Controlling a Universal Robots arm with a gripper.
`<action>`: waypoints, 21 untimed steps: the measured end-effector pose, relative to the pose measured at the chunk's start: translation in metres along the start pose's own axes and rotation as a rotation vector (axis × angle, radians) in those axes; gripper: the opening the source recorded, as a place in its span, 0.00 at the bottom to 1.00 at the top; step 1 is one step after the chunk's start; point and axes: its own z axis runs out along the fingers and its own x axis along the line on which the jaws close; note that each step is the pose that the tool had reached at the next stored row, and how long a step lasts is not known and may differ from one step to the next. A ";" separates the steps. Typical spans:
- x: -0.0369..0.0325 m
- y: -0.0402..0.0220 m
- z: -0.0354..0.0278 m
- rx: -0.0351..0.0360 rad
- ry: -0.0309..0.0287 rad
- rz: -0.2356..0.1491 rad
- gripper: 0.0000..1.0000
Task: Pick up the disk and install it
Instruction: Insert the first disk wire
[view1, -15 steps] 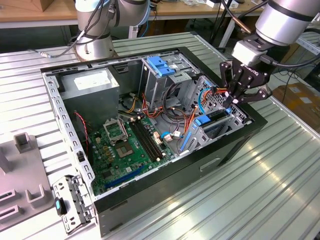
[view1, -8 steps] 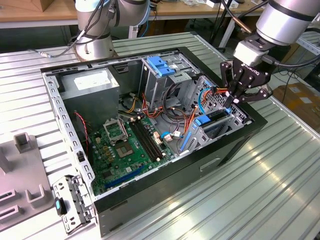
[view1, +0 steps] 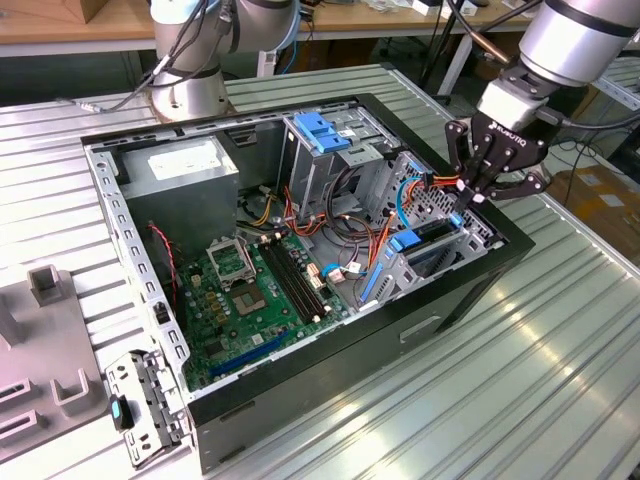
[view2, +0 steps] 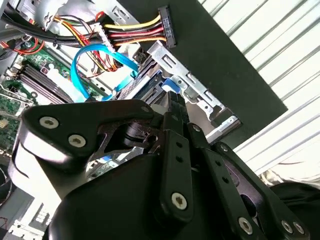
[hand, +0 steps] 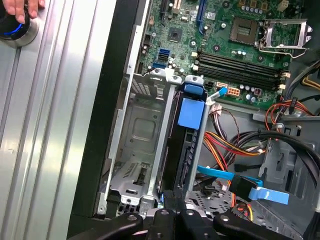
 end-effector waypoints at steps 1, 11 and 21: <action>0.0016 -0.0100 -0.0002 0.0004 0.0008 -0.042 0.11; 0.0020 -0.0129 -0.0012 0.0005 0.0011 -0.062 0.11; 0.0018 -0.0139 -0.0074 0.0007 0.0012 -0.076 0.11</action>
